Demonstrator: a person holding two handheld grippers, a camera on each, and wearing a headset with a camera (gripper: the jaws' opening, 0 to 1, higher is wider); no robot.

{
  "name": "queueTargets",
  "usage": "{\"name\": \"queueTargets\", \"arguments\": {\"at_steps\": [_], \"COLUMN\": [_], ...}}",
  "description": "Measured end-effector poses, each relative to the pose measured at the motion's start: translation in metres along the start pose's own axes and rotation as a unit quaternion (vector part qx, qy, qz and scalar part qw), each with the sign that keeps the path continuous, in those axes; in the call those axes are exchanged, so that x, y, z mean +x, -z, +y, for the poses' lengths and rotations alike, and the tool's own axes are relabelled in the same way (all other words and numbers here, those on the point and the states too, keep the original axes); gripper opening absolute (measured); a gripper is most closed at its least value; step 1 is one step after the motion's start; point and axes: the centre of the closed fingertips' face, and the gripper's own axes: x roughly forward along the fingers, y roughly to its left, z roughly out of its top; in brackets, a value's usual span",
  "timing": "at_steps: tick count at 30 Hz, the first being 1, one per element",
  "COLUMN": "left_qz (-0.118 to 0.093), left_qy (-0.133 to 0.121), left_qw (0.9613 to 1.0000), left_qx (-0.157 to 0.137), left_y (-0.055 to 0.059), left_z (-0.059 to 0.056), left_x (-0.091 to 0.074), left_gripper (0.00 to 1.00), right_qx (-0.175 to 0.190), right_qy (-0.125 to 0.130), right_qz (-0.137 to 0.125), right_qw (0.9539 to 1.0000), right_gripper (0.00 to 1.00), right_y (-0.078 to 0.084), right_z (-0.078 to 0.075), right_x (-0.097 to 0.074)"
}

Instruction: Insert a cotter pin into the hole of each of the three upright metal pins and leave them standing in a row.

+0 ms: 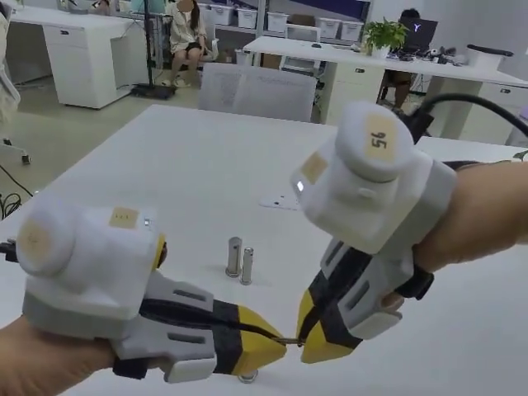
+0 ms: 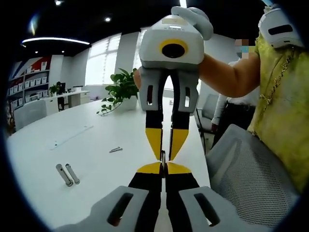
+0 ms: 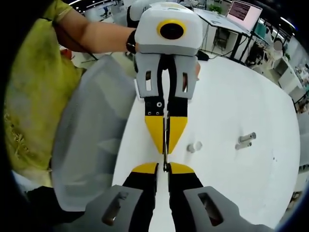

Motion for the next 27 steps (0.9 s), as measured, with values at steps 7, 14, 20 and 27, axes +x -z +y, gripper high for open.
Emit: {"name": "queueTargets", "arguments": {"at_steps": [7,14,20,27], "left_qz": [0.006,0.009,0.016,0.02], "left_qy": [-0.003,-0.004,-0.004,-0.002], "left_qw": [0.9999,0.9998,0.9997,0.9997], "left_qx": [0.014,0.016,0.017,0.016], "left_y": [0.0008,0.0009,0.003,0.006], "left_z": [-0.0004,-0.0004,-0.001,-0.0022], "left_x": [0.0017,0.0033,0.0061,0.0085], "left_gripper": [0.0,0.0,0.0,0.0], "right_qx": [0.001,0.008,0.015,0.022], "right_qy": [-0.001,0.001,0.003,0.003], "right_qz": [0.007,0.015,0.028,0.042], "right_qw": [1.0,0.9999,0.9995,0.9989], "right_gripper": [0.06,0.05,0.04,0.03], "right_y": [0.0012,0.0033,0.0066,0.0089], "right_z": [-0.001,-0.0016,-0.0013,0.0001], "right_x": [0.0008,0.0012,0.0034,0.0056]}}
